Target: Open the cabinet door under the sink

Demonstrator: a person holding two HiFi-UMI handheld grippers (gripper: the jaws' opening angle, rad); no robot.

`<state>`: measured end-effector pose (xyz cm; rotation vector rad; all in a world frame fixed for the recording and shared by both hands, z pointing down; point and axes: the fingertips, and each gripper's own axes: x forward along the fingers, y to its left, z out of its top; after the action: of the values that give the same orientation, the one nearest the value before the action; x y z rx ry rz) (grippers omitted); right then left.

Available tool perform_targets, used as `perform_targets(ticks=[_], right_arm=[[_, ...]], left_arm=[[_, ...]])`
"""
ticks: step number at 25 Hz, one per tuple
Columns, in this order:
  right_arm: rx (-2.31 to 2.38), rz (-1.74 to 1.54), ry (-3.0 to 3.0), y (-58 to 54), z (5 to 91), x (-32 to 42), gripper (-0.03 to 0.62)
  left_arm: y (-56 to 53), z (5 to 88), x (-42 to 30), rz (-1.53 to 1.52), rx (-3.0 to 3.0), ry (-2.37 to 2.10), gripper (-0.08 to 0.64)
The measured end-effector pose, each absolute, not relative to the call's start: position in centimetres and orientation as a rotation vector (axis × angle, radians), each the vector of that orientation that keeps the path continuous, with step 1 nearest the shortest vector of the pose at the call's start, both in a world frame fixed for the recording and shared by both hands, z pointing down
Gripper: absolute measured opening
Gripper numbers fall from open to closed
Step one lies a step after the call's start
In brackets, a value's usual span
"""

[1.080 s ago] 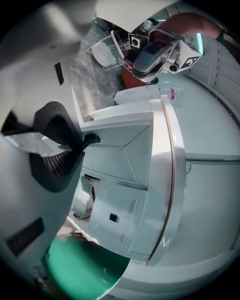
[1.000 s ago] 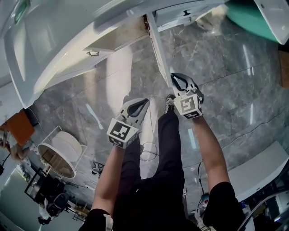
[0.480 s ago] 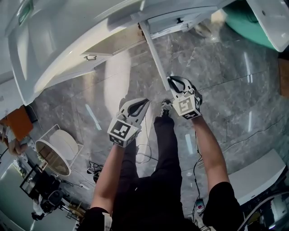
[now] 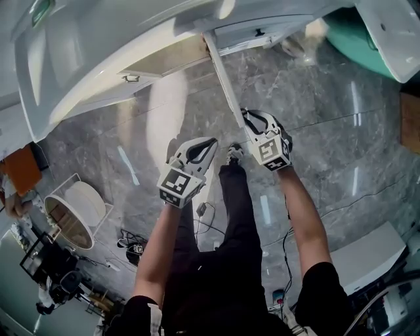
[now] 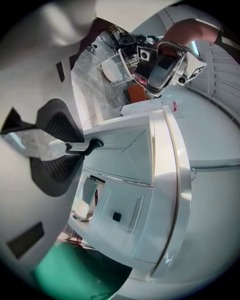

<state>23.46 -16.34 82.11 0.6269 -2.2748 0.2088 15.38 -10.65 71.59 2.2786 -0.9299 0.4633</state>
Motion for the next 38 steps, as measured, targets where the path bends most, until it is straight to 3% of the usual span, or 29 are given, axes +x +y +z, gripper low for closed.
perform_targets(ticks=[13, 26, 38], right_arm=[[0.816, 0.417, -2.266, -7.7, 71.9, 22.9, 0.117], [0.836, 0.399, -2.336, -1.3, 55.9, 15.6, 0.086], [0.883, 0.337, -2.344, 3.4, 48.6, 9.4, 0.086]], left_arm=[[-8.2, 64.0, 11.8, 0.436, 2.348, -0.901, 0.018], [-1.8, 50.6, 4.3, 0.455, 2.387, -0.96, 0.018], [4.0, 45.7, -0.3, 0.496, 2.543, -0.854, 0.018]])
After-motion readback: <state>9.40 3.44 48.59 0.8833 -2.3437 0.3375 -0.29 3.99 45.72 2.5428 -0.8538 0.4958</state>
